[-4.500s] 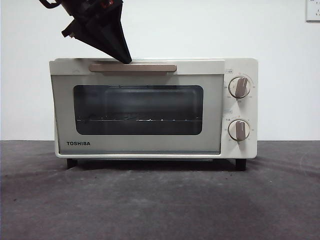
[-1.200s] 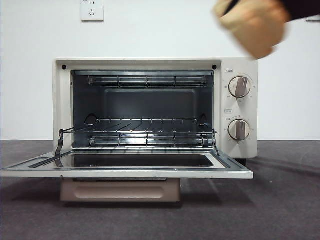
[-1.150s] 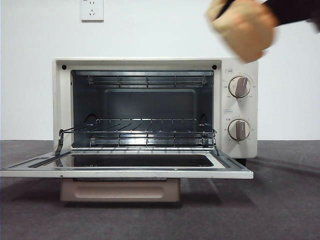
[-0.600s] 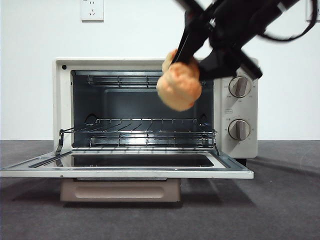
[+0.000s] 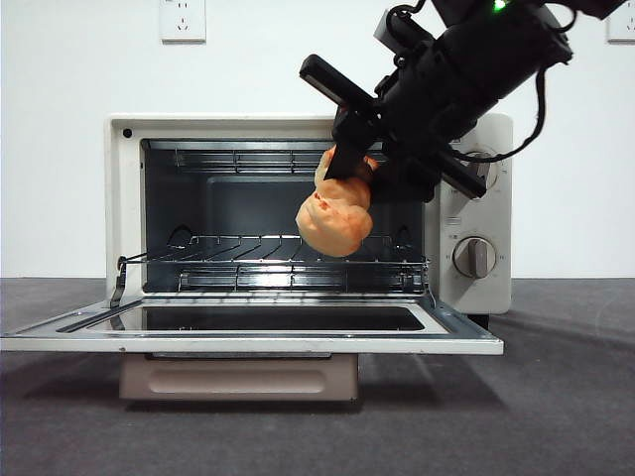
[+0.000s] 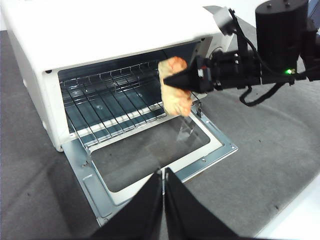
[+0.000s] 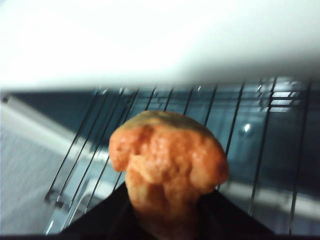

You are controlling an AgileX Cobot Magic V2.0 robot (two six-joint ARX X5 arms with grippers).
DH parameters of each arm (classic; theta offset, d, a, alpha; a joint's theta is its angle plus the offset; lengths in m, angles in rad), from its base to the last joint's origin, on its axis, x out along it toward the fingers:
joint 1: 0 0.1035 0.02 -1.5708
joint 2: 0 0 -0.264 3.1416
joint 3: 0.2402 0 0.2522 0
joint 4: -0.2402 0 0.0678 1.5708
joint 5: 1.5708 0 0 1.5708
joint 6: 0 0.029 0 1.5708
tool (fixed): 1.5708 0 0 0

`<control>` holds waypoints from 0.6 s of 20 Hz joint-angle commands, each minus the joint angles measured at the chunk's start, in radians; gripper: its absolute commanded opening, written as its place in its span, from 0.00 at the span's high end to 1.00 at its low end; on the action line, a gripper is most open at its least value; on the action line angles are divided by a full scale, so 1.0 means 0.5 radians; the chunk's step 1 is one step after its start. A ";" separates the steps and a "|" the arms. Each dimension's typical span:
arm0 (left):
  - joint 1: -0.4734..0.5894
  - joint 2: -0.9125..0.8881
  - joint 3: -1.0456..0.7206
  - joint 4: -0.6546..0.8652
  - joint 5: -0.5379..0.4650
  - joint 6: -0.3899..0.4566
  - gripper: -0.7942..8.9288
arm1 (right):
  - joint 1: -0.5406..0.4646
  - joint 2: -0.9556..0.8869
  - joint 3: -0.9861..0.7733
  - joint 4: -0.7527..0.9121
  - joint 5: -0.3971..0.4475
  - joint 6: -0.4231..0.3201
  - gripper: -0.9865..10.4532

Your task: The left arm flap open the oven, the right arm pick bread and place it into oven, the left arm flap close the oven

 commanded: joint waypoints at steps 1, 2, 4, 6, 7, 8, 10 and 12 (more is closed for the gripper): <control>-0.012 0.004 0.036 -0.005 -0.004 -0.024 0.91 | 0.012 0.079 0.069 0.031 0.051 0.021 0.82; -0.013 0.004 0.036 -0.005 -0.004 -0.024 0.91 | 0.010 0.098 0.080 0.031 0.058 0.021 0.82; -0.012 0.004 0.036 -0.004 -0.004 -0.025 0.91 | 0.010 0.125 0.093 0.031 0.074 0.022 0.82; -0.013 0.004 0.036 -0.004 -0.004 -0.025 0.91 | 0.010 0.148 0.094 0.073 0.074 0.022 0.82; -0.013 0.004 0.036 -0.005 -0.004 -0.024 0.91 | 0.011 0.153 0.094 0.092 0.074 0.022 0.82; -0.013 0.004 0.036 -0.004 -0.004 -0.024 0.91 | 0.011 0.156 0.094 0.115 0.074 0.022 0.82; -0.013 0.004 0.036 -0.005 -0.004 -0.024 0.91 | 0.011 0.157 0.094 0.145 0.093 0.022 0.82; -0.013 0.004 0.036 -0.004 -0.004 -0.024 0.91 | 0.012 0.157 0.094 0.159 0.141 0.022 0.81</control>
